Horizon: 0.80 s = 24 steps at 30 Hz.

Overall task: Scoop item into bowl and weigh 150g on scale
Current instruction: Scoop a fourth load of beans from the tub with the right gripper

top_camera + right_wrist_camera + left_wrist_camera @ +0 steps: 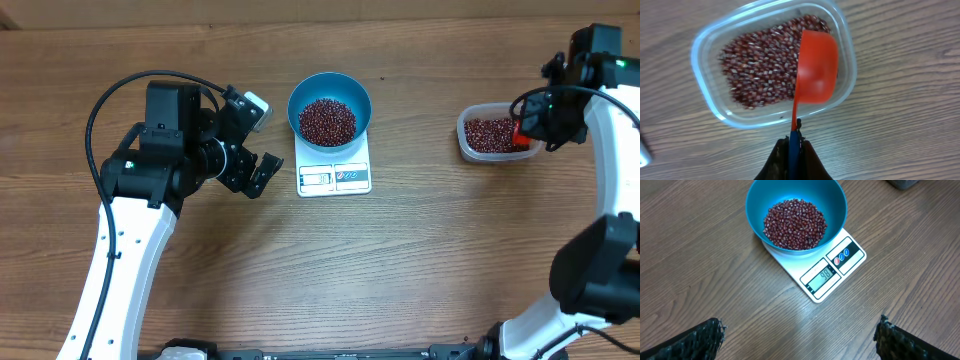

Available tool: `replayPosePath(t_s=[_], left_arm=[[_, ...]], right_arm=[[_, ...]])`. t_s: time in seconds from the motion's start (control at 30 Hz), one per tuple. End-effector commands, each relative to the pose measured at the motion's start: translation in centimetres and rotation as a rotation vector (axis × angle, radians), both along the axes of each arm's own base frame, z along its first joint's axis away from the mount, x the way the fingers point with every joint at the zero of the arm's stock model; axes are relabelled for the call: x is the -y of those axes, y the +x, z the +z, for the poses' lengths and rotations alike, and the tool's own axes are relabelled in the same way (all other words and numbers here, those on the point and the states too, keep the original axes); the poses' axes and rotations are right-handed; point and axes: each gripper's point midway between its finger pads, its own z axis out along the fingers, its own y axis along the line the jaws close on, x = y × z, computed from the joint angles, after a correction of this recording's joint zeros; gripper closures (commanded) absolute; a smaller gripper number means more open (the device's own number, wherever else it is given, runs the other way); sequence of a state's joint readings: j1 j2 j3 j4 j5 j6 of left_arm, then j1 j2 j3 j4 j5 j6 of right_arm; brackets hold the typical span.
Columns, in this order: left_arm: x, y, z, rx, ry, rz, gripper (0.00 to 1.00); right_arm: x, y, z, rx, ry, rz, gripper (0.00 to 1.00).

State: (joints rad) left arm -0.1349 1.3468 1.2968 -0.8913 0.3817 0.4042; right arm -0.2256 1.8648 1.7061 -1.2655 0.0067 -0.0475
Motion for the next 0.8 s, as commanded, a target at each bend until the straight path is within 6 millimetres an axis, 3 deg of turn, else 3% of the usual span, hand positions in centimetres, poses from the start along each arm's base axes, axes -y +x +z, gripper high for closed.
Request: replayPosePath(t_s=[0.0,0.33,0.6,0.77], left_arm=[[-0.1,0.1,-0.3,0.005,0.014,-0.017,0.0],[-0.1,0.1,-0.3,0.005,0.014,-0.017,0.0],[-0.1,0.1,-0.3,0.005,0.014,-0.017,0.0],[-0.1,0.1,-0.3,0.005,0.014,-0.017,0.0]], right_arm=[[0.8,0.1,-0.5,-0.014,-0.041,-0.011,0.96],[1.0,0.4,-3.8,-0.095,-0.053,-0.046,0.96],[-1.9,0.5,-5.9,-0.141,0.065,0.01,0.96],[-4.7,0.8,-5.8,-0.118,0.213,0.101,0.96]])
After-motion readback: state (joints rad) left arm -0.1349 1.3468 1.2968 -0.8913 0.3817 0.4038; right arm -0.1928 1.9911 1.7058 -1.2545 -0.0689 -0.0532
